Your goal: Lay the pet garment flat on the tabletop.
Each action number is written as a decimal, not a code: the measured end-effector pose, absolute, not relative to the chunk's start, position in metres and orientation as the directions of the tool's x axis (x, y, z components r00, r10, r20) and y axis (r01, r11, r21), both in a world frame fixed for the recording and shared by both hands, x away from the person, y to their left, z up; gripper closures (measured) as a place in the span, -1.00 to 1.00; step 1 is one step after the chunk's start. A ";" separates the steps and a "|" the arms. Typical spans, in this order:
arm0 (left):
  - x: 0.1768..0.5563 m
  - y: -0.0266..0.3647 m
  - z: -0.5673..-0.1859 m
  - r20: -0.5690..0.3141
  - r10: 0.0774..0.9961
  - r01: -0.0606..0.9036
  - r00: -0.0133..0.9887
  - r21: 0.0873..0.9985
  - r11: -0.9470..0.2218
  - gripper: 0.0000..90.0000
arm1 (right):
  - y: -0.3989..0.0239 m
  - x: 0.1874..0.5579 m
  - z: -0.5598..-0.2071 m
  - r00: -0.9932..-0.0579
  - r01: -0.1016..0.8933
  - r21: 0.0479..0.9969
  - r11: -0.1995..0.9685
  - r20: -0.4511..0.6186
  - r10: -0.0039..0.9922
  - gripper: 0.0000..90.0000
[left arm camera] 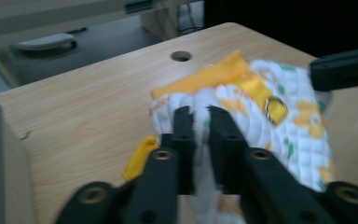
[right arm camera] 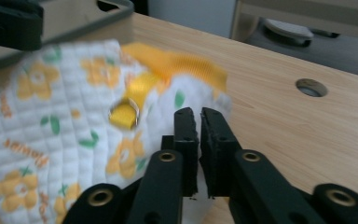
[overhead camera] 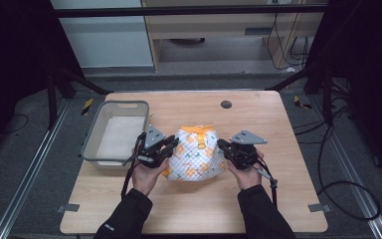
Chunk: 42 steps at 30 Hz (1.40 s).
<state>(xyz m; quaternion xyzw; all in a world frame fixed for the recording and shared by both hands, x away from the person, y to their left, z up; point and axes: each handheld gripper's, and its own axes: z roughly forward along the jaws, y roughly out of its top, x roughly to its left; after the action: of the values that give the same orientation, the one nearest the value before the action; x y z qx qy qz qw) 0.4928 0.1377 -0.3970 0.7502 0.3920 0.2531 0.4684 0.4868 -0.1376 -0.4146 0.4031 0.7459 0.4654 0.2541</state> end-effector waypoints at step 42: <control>0.441 0.183 -0.473 -0.049 0.752 0.495 0.657 0.781 -0.381 -0.03 | -0.171 0.443 -0.483 -0.664 0.485 0.803 0.347 0.080 0.743 0.03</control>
<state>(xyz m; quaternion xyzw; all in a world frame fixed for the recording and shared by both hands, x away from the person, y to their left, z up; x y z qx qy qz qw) 0.4406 0.1827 -0.4735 0.8157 0.3823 0.1590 0.4039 0.4433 -0.1708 -0.4833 0.3809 0.8065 0.4261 0.1515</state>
